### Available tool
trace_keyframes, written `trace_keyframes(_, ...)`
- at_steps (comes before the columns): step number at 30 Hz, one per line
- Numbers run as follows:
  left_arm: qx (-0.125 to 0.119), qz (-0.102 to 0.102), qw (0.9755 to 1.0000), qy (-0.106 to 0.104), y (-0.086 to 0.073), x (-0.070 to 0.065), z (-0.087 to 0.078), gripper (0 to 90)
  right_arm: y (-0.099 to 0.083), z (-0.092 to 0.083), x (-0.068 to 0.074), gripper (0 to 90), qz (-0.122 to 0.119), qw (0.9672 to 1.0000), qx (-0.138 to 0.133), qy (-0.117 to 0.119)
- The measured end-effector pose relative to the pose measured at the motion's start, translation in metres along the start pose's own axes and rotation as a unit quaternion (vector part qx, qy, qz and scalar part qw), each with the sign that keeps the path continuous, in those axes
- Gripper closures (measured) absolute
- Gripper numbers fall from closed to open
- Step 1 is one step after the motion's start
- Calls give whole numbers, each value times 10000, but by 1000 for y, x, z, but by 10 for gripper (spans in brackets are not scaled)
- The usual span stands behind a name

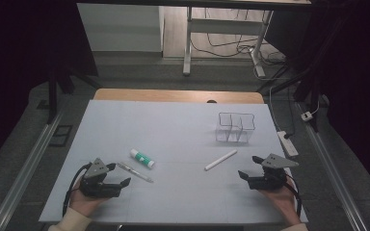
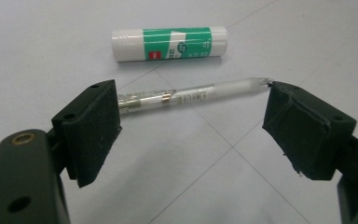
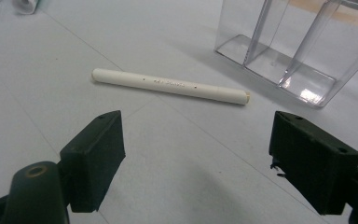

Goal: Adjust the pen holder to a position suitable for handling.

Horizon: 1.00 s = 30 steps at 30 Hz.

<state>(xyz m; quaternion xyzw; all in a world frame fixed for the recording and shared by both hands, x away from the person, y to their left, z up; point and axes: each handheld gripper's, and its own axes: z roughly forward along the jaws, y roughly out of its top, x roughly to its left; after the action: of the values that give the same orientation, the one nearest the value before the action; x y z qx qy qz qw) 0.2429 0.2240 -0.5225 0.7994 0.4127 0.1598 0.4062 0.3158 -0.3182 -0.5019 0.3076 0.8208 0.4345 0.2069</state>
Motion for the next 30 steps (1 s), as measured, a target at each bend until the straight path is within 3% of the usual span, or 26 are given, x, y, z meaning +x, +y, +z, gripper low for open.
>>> trace_keyframes(11, -93, -108, 9999, -20, 0, 4, -3, 194, -2, 3, -3, 199, 106, 9999, 11, 119)
trace_keyframes(30, -75, -7, 10000, -13, -1, 6, -1, 196, 2, 6, -2, 220, 128, 9998, 79, 116)
